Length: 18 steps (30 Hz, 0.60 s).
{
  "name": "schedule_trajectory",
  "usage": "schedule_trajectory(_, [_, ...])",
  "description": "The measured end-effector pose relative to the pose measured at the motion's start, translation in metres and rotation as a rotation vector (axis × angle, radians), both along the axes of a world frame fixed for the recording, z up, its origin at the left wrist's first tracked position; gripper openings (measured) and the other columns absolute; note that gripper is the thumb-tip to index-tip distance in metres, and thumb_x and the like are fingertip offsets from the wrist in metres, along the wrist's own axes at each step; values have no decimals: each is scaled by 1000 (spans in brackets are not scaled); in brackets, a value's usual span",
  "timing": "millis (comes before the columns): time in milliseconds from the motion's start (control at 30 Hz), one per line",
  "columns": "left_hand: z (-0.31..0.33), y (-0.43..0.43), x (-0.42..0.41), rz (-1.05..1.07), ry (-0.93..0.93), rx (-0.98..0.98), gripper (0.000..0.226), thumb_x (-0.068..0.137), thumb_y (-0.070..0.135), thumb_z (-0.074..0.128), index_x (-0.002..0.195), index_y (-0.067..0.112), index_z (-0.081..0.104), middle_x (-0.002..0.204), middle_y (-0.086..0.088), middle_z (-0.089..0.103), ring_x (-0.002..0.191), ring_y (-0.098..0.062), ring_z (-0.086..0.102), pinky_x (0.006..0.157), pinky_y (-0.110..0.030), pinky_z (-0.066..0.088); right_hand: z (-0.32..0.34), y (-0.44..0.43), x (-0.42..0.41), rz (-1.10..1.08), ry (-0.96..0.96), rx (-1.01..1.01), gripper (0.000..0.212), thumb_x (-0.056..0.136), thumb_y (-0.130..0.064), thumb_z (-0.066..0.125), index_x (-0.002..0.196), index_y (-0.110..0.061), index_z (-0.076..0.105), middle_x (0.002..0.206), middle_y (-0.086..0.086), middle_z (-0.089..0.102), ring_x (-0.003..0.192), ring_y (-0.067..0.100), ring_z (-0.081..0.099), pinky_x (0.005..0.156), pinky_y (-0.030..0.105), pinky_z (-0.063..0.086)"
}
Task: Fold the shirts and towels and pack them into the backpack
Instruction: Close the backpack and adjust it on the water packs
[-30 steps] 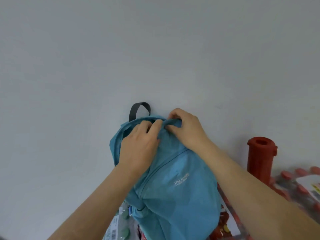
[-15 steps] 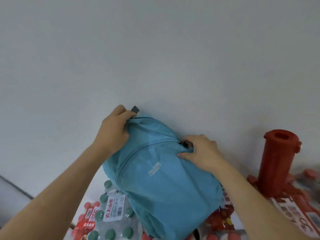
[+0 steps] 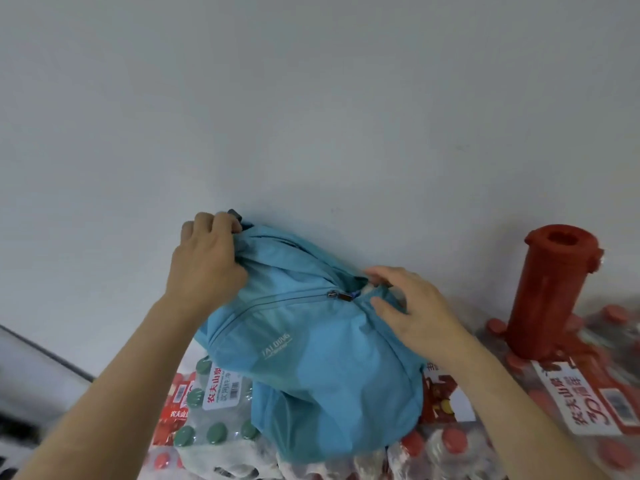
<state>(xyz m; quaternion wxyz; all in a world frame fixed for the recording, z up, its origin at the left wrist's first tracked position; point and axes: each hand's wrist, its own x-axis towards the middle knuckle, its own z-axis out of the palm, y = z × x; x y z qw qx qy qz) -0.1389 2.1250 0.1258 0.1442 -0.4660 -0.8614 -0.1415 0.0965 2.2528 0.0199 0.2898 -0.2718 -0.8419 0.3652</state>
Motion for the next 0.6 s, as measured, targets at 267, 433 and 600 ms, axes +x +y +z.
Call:
schedule_trajectory(267, [10,5,-9,-131,-174,-243,18,92,16,46,108,21,41,99,-6,57,87,-27,53,73,-35,38,17,-20,3,-117,-170,124,63,90,-51,50,145,-29,29,143,-3,35,128,15,35,108,34,33])
schedule_trajectory(433, [53,17,20,-333,-271,-241,20,96,15,43,113,24,39,82,-7,61,76,-24,59,63,-31,47,61,-88,-24,-13,-5,-57,85,80,-67,52,146,-37,7,133,-5,27,105,11,49,93,27,43])
schedule_trajectory(600, [97,28,61,-330,-887,67,48,91,-3,35,119,32,51,90,-11,60,62,-17,58,55,-29,54,97,-100,-26,118,112,-315,122,53,-79,62,144,-50,-15,154,-21,0,142,8,18,115,37,28])
